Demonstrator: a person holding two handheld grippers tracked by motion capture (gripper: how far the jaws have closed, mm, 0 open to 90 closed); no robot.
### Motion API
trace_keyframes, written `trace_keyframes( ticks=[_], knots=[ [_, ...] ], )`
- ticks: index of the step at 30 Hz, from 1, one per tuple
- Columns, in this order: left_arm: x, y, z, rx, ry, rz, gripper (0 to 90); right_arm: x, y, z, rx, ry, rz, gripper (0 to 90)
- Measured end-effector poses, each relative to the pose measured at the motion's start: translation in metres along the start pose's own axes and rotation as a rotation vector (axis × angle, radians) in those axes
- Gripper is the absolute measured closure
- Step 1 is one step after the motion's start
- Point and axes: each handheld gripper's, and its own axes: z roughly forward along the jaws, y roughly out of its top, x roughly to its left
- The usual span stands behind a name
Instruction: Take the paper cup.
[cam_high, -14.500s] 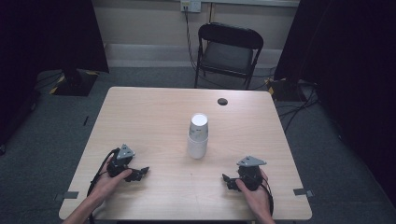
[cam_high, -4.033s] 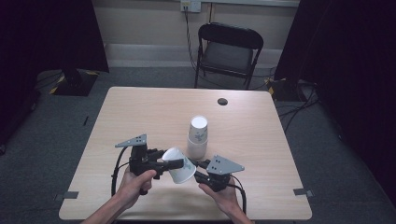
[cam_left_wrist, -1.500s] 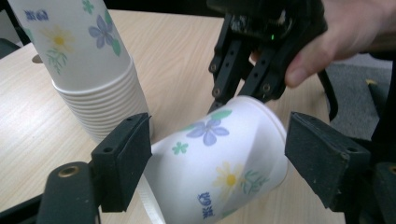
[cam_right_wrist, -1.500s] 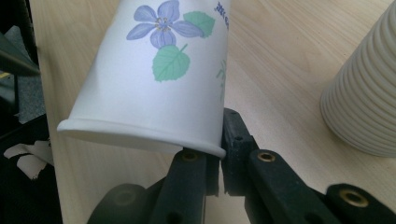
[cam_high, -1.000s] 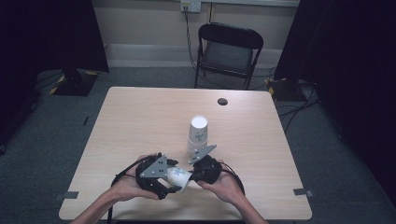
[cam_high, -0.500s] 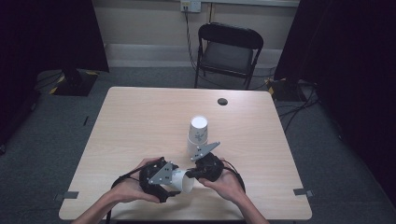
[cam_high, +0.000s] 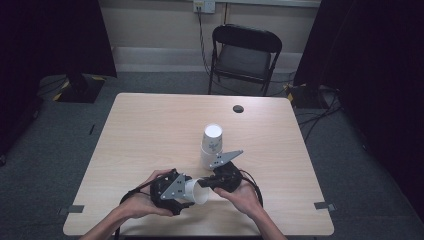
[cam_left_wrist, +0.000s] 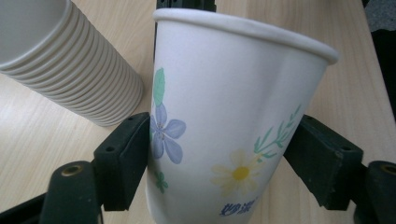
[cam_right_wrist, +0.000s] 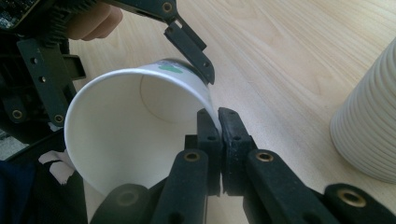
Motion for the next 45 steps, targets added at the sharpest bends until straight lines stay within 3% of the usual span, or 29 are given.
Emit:
trace_keyframes(
  ticks=[2,7,18,22,31,41,45],
  knots=[
    [0.001,0.0,0.0,-0.007,0.007,-0.004,26.9,0.0,0.0,0.0,-0.007,-0.002,0.004,88.3],
    [0.005,-0.001,-0.002,-0.024,-0.007,-0.058,29.8,-0.001,-0.001,-0.001,-0.046,-0.015,0.013,84.8],
    [0.019,-0.008,-0.014,-0.175,-0.033,-0.259,33.2,-0.005,-0.006,-0.015,-0.215,-0.03,0.029,77.4],
    [0.023,-0.01,-0.017,-0.219,-0.034,-0.311,33.6,-0.005,-0.007,-0.02,-0.267,-0.019,0.037,80.1],
    [0.018,-0.009,-0.014,-0.218,-0.004,-0.311,33.5,-0.006,-0.005,-0.022,-0.312,-0.009,0.09,87.0],
    [0.014,-0.006,-0.011,-0.209,0.03,-0.274,26.8,-0.005,0.0,-0.021,-0.276,-0.01,0.139,89.2],
    [0.011,-0.002,-0.013,-0.242,0.022,-0.26,22.6,-0.002,0.001,-0.017,-0.245,-0.012,0.146,89.3]
  ],
)
